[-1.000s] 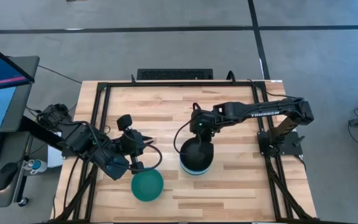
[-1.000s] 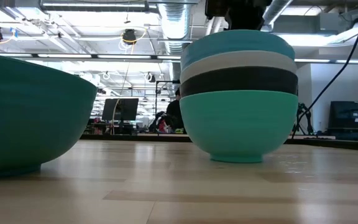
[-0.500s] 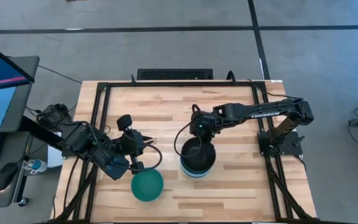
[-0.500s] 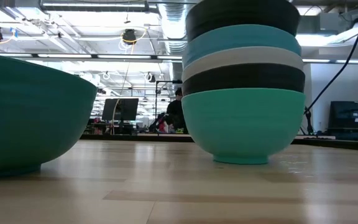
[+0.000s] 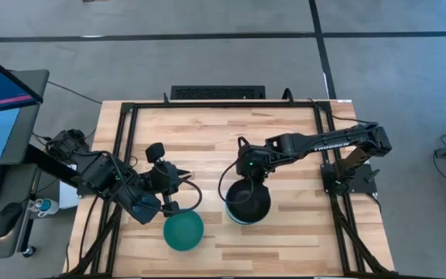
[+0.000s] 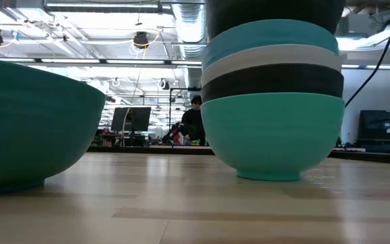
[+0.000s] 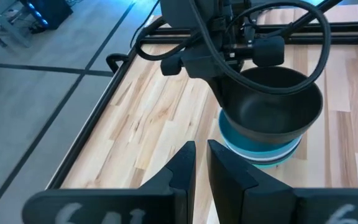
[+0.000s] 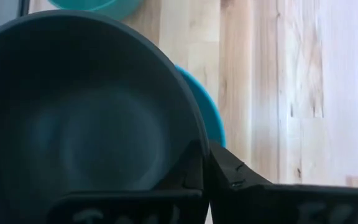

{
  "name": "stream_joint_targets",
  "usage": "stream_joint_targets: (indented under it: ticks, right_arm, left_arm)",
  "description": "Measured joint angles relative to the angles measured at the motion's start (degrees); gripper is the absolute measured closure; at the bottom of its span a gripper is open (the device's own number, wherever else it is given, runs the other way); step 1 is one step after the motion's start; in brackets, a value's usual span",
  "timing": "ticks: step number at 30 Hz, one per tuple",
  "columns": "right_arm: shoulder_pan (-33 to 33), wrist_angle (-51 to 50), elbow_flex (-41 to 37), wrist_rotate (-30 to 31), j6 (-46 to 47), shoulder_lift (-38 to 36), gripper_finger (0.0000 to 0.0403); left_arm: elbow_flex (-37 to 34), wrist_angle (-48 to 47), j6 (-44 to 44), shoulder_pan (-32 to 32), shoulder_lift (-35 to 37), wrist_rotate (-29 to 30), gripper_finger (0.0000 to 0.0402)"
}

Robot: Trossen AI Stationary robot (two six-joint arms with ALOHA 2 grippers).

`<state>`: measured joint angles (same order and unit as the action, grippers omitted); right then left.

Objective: Nest bowls inside each other
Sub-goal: Stack the black bowl on the blue bowl

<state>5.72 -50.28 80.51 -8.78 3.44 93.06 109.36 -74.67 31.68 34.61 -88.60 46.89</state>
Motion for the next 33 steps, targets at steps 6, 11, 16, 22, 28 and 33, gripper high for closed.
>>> stream_joint_targets:
  ticks: [6, 11, 16, 22, 28, 33]
  right_arm:
    - [-0.31, 0.38, 0.00, 0.00, 0.01, 0.00, 0.0371]
    - [0.11, 1.97, -2.23, -0.22, 0.43, 0.00, 0.0377]
    - [0.42, 3.27, -4.17, -0.24, 1.05, 0.07, 0.0390]
    - [0.47, 4.77, -4.24, -0.24, 1.12, 0.07, 0.0335]
    - [0.70, 5.39, -4.24, -0.51, 1.14, 0.07, 0.0313]
    - [0.63, 5.37, -4.24, -0.72, 1.16, 0.07, 0.0311]
  left_arm:
    - [0.00, 0.00, 0.11, 0.00, 0.00, 0.00, 0.0370]
    - [0.00, 0.01, 0.15, 0.00, 0.00, 0.01, 0.0370]
    - [0.00, 0.00, 0.01, 0.00, 0.00, 0.02, 0.0370]
    - [0.00, -0.02, -0.50, 0.00, 0.00, 0.02, 0.0370]
    - [0.00, -0.03, -0.52, 0.00, 0.00, 0.02, 0.0370]
    - [0.00, -0.43, -0.52, 0.01, 0.00, 0.02, 0.0370]
